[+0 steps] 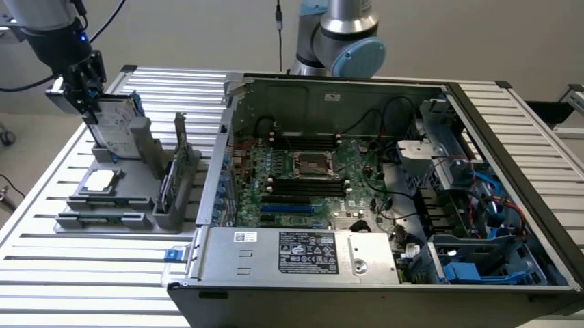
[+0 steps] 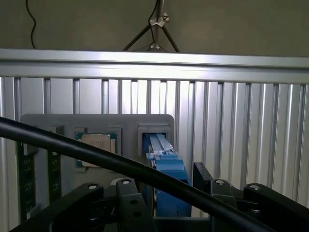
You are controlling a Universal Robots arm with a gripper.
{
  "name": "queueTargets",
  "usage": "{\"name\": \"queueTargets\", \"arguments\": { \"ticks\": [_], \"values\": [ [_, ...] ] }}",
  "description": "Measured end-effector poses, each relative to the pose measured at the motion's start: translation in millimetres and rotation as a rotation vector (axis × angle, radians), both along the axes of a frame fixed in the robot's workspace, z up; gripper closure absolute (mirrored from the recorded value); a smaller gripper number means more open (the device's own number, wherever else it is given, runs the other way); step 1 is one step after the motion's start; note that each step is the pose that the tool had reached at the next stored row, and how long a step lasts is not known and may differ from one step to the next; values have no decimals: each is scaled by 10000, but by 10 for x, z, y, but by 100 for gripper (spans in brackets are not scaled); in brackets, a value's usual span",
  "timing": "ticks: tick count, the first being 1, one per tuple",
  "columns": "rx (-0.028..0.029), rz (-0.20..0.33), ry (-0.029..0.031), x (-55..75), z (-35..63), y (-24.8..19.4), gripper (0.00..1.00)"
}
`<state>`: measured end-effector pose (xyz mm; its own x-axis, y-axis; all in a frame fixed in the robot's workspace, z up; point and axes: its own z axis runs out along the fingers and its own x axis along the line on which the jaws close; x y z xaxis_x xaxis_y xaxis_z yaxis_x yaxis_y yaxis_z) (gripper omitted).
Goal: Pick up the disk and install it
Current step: 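Pick up the disk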
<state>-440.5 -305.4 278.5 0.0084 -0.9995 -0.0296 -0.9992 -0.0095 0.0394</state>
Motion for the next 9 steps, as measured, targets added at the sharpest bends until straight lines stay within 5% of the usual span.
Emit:
{"name": "queueTargets", "arguments": {
  "ticks": [5, 9],
  "values": [
    [1, -13, 0, 0, -2, 0, 61],
    [1, -14, 0, 0, -2, 0, 61]
  ]
}}
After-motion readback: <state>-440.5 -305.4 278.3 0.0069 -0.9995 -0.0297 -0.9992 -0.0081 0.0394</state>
